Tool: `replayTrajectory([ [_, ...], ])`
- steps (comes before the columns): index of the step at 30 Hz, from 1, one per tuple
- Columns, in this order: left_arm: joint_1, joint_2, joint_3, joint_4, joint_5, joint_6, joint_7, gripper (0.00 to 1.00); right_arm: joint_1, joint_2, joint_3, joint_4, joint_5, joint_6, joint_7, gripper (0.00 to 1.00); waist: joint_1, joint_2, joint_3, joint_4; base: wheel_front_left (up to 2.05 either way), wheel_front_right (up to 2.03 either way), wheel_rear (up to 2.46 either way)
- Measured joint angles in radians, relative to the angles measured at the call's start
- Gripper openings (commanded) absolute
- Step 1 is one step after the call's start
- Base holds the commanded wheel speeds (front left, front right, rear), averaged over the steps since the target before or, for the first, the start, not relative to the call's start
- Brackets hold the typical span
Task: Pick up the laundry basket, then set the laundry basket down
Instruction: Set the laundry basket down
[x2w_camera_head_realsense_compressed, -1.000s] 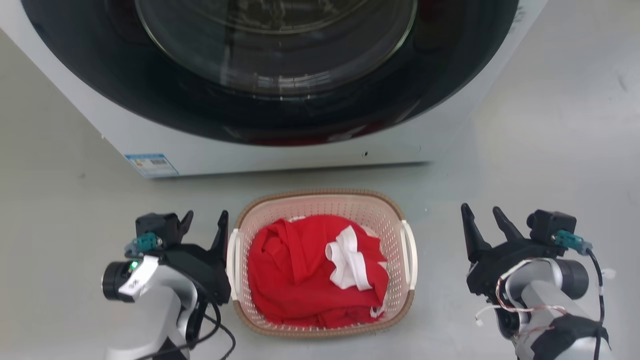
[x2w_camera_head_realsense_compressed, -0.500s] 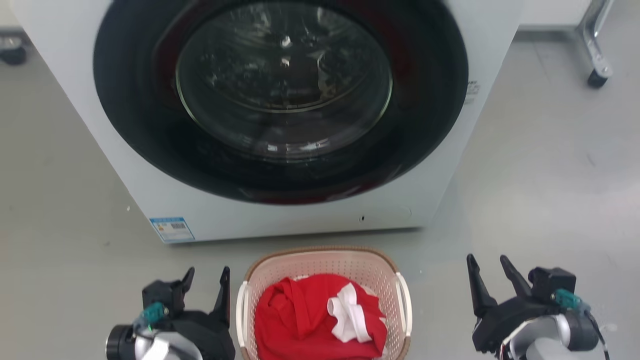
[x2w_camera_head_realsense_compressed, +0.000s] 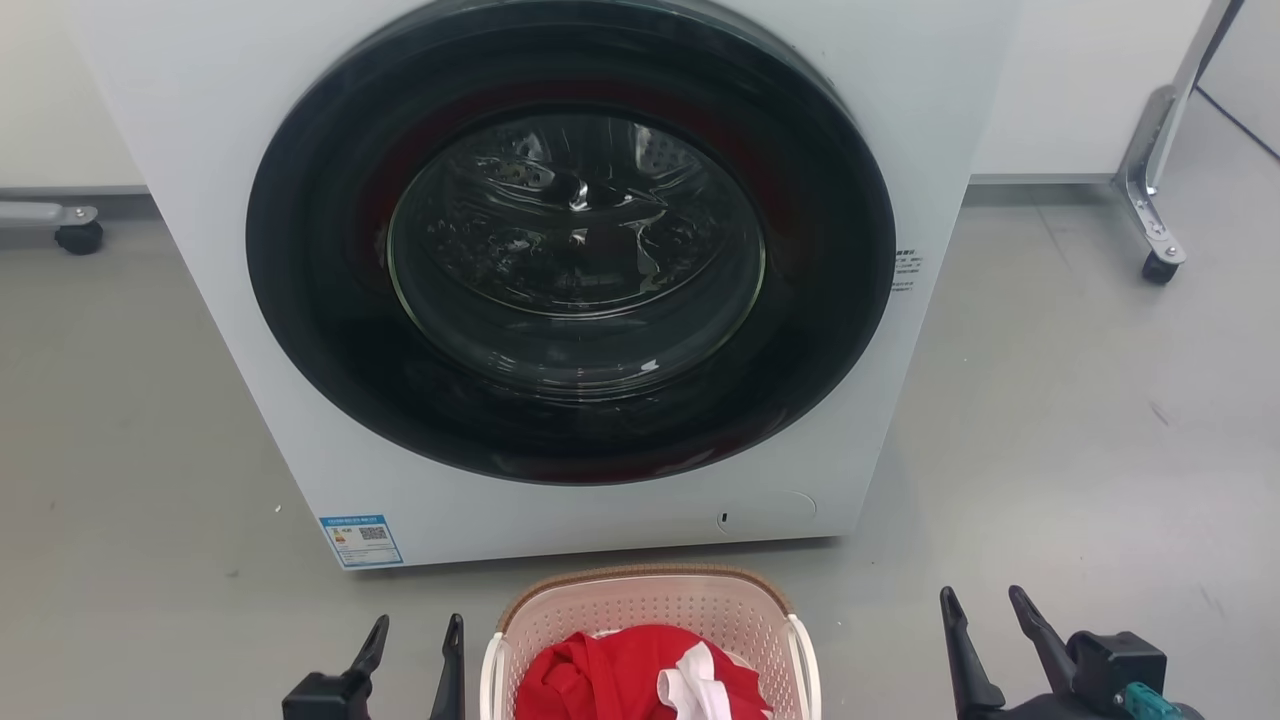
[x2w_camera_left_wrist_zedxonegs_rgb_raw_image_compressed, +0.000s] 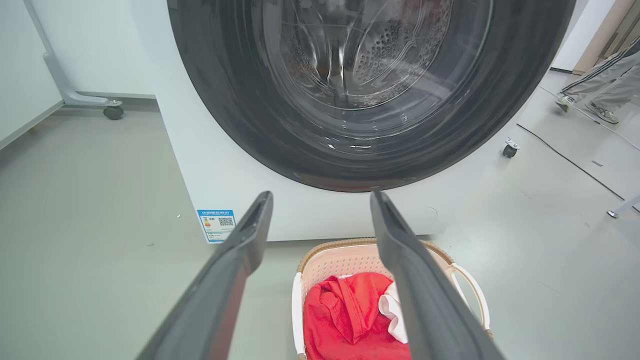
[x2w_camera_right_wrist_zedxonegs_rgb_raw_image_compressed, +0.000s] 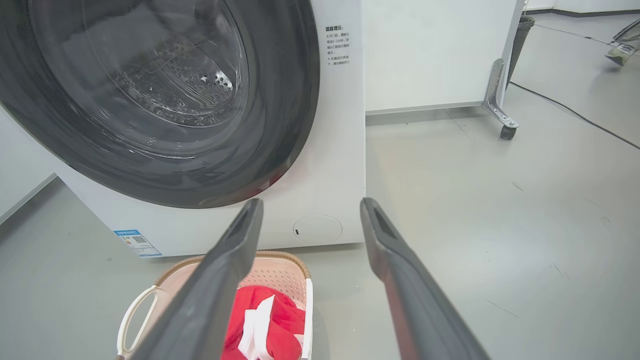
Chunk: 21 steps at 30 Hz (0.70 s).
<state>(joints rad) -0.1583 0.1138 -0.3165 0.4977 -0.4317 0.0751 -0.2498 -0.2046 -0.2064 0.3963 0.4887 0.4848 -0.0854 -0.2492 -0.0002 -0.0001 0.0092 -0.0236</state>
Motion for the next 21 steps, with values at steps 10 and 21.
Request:
replayTrajectory([
  [10,0.11,0.014,0.01,-0.15,0.052,0.022,0.0,1.0,0.11,-0.019,-0.043,-0.12,-0.05,-0.02,0.0,1.0,0.0002,0.0002,-0.022,0.005,0.0,0.0,0.0],
  [21,0.191,0.023,0.032,-0.252,0.081,0.032,0.0,1.0,0.19,-0.024,-0.08,-0.203,-0.096,-0.029,0.0,1.0,0.0002,0.0001,-0.031,0.011,0.0,0.0,0.0],
])
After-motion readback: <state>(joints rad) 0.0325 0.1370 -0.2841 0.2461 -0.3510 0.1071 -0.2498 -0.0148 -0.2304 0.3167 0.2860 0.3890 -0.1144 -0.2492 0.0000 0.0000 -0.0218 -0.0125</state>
